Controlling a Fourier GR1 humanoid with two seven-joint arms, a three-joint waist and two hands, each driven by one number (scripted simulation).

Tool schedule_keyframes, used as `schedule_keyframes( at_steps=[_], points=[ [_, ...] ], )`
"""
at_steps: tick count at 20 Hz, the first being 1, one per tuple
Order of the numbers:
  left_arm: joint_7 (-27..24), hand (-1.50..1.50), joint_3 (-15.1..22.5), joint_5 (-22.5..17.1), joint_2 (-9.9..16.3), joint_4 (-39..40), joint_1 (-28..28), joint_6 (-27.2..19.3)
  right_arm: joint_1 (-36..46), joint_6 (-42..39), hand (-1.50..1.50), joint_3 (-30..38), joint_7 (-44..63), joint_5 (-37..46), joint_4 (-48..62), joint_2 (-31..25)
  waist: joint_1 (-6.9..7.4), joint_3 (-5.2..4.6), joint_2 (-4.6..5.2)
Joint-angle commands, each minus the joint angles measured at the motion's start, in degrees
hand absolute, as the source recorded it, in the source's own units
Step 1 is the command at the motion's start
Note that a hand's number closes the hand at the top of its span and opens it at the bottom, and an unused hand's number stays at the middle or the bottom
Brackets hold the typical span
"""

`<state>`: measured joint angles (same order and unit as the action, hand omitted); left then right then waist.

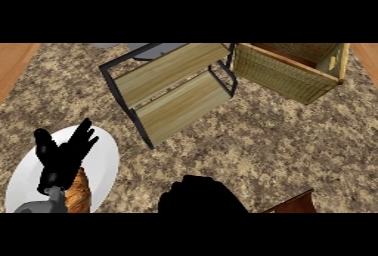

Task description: Pick the bell pepper from the tray and place it in the tiered shelf

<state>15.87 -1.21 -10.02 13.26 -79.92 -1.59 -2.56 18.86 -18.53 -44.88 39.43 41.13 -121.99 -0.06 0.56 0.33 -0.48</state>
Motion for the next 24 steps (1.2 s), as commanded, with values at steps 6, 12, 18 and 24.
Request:
schedule_keyframes(
  at_steps=[6, 12, 18, 24],
  points=[
    [3.16, 0.0, 0.91, 0.79, -0.23, -1.81, 0.87, -0.08, 24.17, -5.88, 1.5, 17.45, 21.85, -15.99, -7.73, 0.05, 0.13, -0.44, 0.25],
    [1.11, 0.0, -0.76, 0.32, -0.2, 2.31, -1.58, 1.01, 37.68, -5.3, 1.5, 32.37, 22.41, -22.47, 3.36, 0.04, -0.32, -0.43, 0.38],
    [0.04, 0.0, -0.78, 0.33, -0.78, 3.27, -1.7, 1.69, 53.0, -4.88, 1.5, 43.72, 16.85, -23.21, 22.23, -2.68, 0.21, -0.47, 0.62],
    [-1.68, 0.0, -1.2, 0.14, -0.76, 1.42, 1.81, 3.05, 57.4, -5.23, 1.5, 46.59, 6.33, -23.08, 35.97, -6.23, 0.64, -0.4, 0.65]
  ],
)
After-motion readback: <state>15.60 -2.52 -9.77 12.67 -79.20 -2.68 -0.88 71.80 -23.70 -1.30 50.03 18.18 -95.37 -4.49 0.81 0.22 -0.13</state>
